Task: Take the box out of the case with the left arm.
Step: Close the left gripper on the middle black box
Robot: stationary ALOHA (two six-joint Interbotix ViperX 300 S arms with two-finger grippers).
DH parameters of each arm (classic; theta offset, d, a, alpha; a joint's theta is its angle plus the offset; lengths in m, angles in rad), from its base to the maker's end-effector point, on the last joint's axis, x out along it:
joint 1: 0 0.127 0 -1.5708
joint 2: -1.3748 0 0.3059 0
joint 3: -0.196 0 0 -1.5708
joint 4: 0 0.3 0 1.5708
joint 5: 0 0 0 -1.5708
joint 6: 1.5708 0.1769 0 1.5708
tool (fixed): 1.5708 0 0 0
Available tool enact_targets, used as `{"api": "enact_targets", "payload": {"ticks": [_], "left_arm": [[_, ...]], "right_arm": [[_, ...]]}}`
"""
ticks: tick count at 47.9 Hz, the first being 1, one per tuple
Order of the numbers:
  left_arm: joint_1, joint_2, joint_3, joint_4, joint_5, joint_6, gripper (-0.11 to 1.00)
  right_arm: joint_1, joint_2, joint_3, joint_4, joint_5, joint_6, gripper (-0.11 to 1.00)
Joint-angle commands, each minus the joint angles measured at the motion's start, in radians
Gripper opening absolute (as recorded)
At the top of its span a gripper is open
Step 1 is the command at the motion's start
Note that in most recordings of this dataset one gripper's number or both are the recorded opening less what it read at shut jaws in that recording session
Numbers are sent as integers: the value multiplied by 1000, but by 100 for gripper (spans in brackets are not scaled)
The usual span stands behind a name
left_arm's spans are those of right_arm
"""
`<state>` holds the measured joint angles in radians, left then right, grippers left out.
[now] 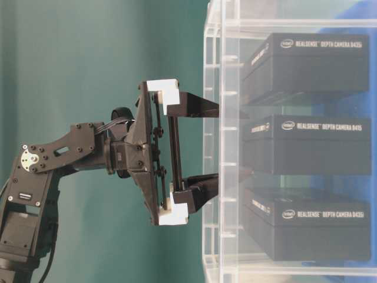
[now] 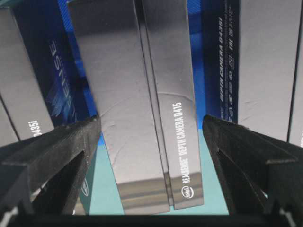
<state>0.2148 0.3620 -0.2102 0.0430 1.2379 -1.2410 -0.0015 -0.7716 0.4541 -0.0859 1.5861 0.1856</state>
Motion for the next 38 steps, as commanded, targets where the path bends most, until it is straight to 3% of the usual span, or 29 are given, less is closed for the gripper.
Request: {"api": "enact_targets", "payload": {"ticks": [1,38], "left_arm": [[2,-32,-5,3,-6,0,89],[2,-26,77,3,-89,-23,89]], "right_arm": [[-2,3,-17,-2,0,2,0],[0,3,-17,-2,0,2,0]]}}
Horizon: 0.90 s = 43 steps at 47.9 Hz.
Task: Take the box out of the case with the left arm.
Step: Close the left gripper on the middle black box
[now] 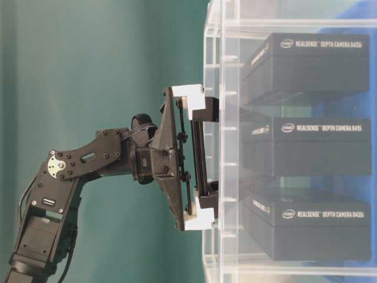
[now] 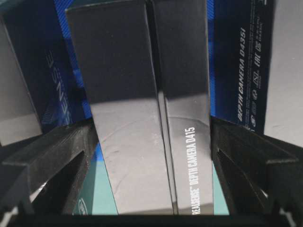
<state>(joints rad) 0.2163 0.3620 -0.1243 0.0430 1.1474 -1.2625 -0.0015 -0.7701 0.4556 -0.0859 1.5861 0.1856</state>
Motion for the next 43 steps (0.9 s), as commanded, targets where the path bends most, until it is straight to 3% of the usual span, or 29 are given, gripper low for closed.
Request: {"api": "enact_targets", "payload": {"ticks": [1,16,23,43], "left_arm": [[0,-26,-9,3,0,-2,89],[-2,-26,-12,2,-8,-2,86],[-5,-26,-14,0,-18,2,62],[-17,-32,-18,-3,-18,2,62]], "right_arm": [[0,2,-18,-2,0,2,0],[0,2,-18,-2,0,-2,0],[-2,2,-18,-2,0,-2,0],[0,3,-18,-2,0,0,0]]}}
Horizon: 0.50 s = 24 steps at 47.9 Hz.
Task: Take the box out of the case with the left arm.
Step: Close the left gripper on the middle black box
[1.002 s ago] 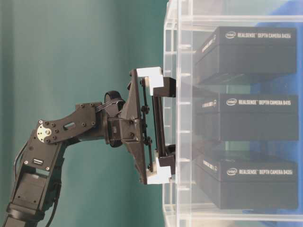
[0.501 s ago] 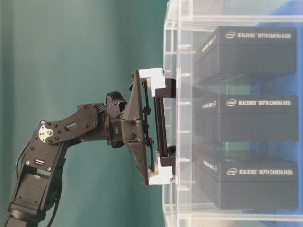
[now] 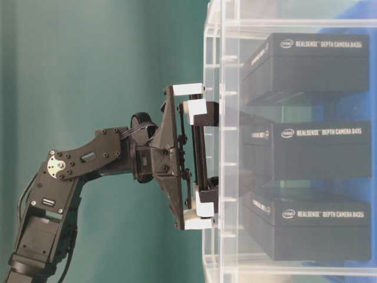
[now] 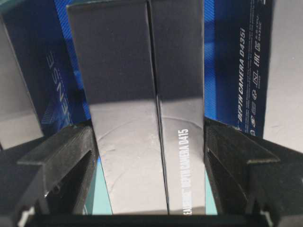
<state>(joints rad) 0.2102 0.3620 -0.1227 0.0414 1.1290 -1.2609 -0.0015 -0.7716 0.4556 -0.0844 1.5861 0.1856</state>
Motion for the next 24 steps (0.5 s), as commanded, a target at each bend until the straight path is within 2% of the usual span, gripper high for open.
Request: {"api": "enact_targets", "payload": {"ticks": [1,9,24], "left_arm": [[-12,-34,-26,-2,0,0,62],[-20,-46,-71,-8,44,-5,62],[-20,-43,-239,-31,244,-6,62]], "right_arm": [[0,3,-18,-3,0,0,0],[0,3,-18,-3,0,0,0],[-2,5,-20,-3,0,0,0]]}}
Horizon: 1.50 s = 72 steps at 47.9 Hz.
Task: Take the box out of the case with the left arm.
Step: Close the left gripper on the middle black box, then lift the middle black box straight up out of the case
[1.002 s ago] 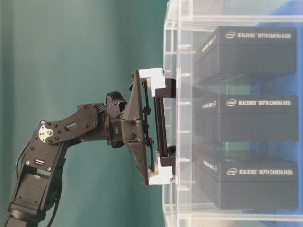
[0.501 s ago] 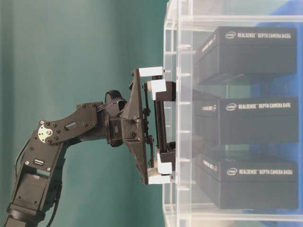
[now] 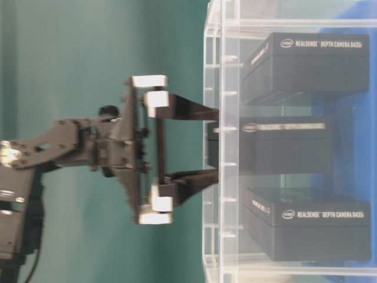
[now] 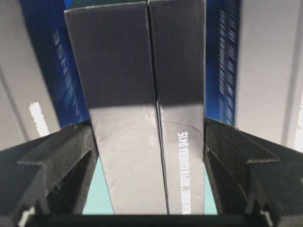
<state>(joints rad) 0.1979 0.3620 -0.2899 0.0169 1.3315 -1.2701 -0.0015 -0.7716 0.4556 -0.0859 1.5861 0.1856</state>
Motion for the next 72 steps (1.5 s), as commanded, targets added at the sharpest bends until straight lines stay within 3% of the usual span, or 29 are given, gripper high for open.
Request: {"api": "enact_targets", "payload": {"ticks": [1,28,41,72], "left_arm": [[-8,-41,-86,-8,54,5,62],[-5,-11,-480,-8,364,20,62],[-5,5,-618,-2,486,15,62],[-12,6,-612,3,488,15,62]], "right_arm": [[-2,3,-20,-2,0,0,0],[-2,2,-21,-2,0,0,0],[-2,0,-21,-2,2,0,0],[0,0,-21,-2,0,2,0]]}}
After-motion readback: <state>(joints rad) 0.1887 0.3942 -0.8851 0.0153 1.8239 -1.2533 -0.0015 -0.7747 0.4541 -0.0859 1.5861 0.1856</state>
